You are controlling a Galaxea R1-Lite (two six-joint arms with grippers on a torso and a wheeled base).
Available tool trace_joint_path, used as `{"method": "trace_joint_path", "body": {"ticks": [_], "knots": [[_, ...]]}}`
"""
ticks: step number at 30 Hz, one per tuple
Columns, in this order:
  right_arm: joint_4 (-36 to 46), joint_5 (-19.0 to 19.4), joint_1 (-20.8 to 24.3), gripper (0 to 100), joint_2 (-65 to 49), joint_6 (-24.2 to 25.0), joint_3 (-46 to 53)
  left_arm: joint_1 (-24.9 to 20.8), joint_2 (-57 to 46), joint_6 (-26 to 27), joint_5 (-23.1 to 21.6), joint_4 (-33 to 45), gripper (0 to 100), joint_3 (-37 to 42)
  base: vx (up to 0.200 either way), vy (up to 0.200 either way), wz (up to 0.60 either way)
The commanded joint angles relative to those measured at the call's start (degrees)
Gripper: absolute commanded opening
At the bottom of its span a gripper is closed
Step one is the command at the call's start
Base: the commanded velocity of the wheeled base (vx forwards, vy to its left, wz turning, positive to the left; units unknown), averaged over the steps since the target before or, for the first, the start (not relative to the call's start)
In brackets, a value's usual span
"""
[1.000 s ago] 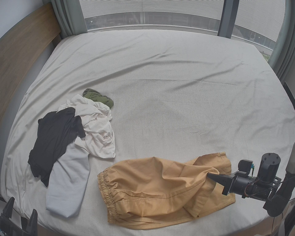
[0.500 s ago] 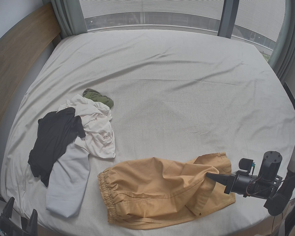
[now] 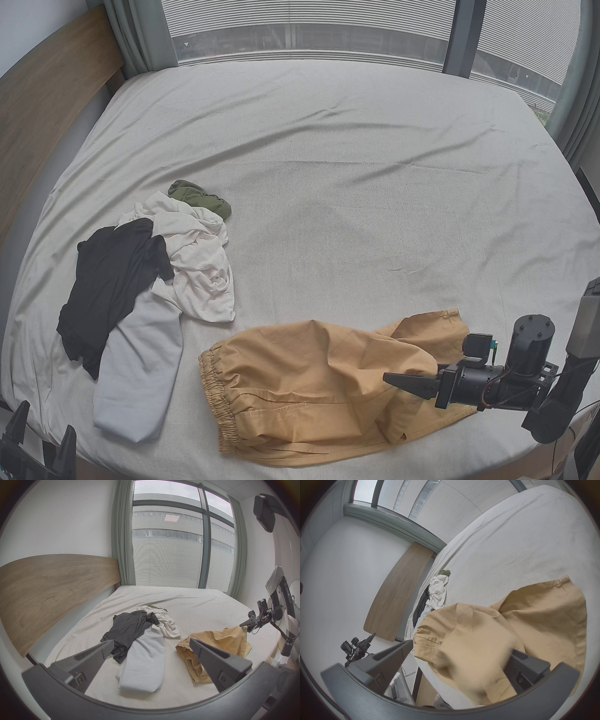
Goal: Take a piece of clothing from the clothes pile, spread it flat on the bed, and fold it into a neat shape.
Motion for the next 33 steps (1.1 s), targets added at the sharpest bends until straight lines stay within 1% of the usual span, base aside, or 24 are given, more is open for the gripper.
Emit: {"method": "trace_joint_path", "body": {"ticks": [1, 9, 15, 16, 21, 25, 33], "knots": [[0.1, 0.0, 0.6, 100, 0.8, 0.0, -1.5, 0.0, -0.9, 0.0, 0.0, 0.0, 100, 1.0, 0.0, 0.0, 0.0], [0.0, -0.1, 1.2, 100, 0.4, 0.1, -1.2, 0.0, -0.9, -0.1, 0.0, 0.0, 100, 1.0, 0.0, 0.0, 0.0], [0.0, -0.1, 3.7, 100, -2.7, 0.2, 1.7, 0.0, -0.9, -0.1, 0.0, 0.0, 100, 1.0, 0.0, 0.0, 0.0], [0.1, -0.1, 4.8, 100, -4.3, 0.4, 2.7, 0.0, -0.9, 0.0, 0.0, 0.0, 100, 1.0, 0.0, 0.0, 0.0], [0.1, -0.4, 7.5, 100, -9.0, 1.9, 3.9, 0.0, -0.9, -0.1, 0.0, 0.0, 100, 1.0, 0.0, 0.0, 0.0], [0.1, -1.4, 7.5, 100, -8.8, 2.0, 3.9, 0.0, -0.9, -0.1, 0.0, 0.0, 100, 1.0, 0.0, 0.0, 0.0], [0.1, -1.4, 7.1, 100, -4.4, 1.8, 3.9, 0.0, -0.9, -0.1, 0.0, 0.0, 100, 1.0, 0.0, 0.0, 0.0]]}}
